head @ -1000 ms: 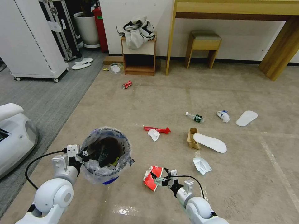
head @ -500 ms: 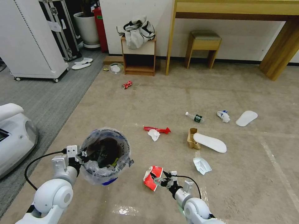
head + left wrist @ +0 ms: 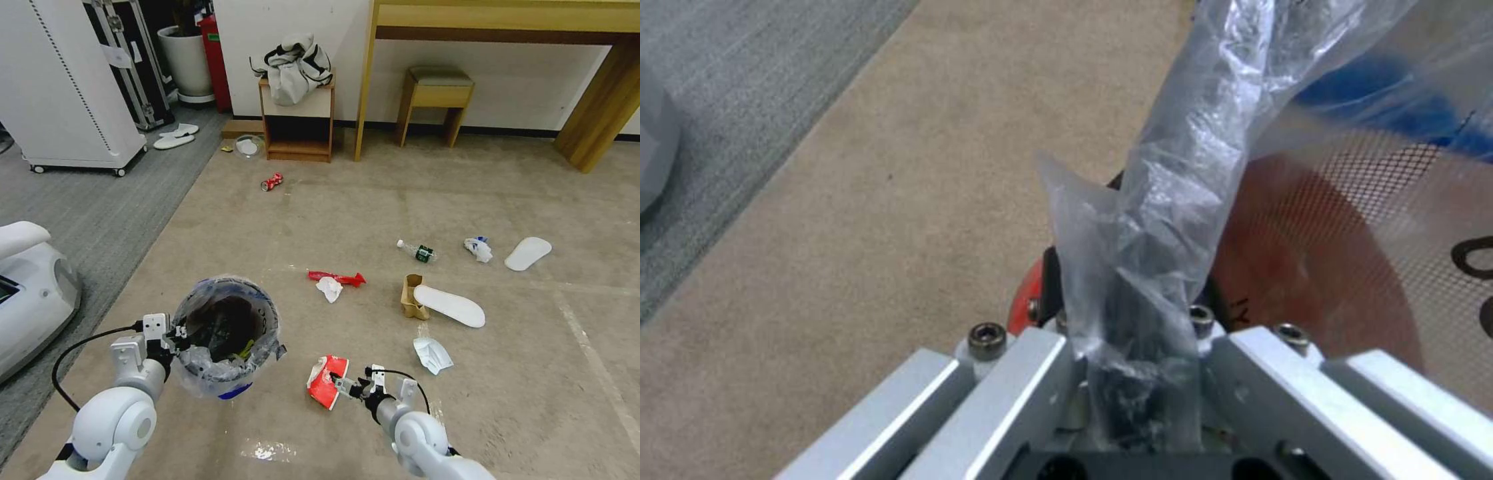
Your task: Pick up the trash bin and place the garbage on the floor into it.
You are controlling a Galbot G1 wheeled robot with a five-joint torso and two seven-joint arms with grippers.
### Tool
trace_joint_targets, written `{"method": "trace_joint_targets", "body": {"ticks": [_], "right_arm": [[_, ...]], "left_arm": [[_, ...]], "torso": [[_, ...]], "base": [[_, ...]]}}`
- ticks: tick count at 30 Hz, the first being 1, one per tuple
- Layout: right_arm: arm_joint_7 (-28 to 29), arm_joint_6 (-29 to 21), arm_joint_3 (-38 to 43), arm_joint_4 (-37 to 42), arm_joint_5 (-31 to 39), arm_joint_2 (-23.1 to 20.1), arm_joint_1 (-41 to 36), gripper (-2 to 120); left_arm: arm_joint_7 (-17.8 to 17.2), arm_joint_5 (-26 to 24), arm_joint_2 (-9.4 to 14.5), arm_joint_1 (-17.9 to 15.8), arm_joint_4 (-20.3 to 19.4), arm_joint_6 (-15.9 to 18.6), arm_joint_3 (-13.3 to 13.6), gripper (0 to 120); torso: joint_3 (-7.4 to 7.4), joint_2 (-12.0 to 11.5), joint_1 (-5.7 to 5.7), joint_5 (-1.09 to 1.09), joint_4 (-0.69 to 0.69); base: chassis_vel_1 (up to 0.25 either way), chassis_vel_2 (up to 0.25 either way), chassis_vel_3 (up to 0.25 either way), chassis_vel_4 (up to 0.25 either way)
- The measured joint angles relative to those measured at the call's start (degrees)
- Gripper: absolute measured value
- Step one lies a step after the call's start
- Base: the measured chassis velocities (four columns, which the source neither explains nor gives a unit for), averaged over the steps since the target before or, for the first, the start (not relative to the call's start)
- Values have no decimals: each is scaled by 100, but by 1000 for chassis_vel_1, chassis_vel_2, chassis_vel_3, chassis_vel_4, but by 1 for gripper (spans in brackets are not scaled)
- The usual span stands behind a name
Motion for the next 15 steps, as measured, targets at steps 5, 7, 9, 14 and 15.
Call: {"method": "trace_joint_targets", "body": {"ticks": [5,7,9,14,15], "right_arm": [[334,-129,-216,53,447,-59,212,100],[468,-158,-307,56,652,-11,307,100],[577,-181,-377,48,824,30,376,100],[883,-285,-499,20,1283,204,514,100],[961,-301,-549,-6,1376,265,566,100]], "left_arm": [[32,70,-60,4,25,-23,23,1],[35,87,-77,10,29,-24,28,1],[39,92,-82,19,32,-26,28,1],[51,103,-86,35,55,-47,14,1],[54,112,-92,37,69,-58,10,1]], "torso": [[0,0,0,0,0],[0,0,0,0,0],[0,0,0,-1,0],[0,0,0,0,0],[0,0,0,-1,1]], "base": [[0,0,0,0],[0,0,0,0],[0,0,0,0],[0,0,0,0],[0,0,0,0]]}}
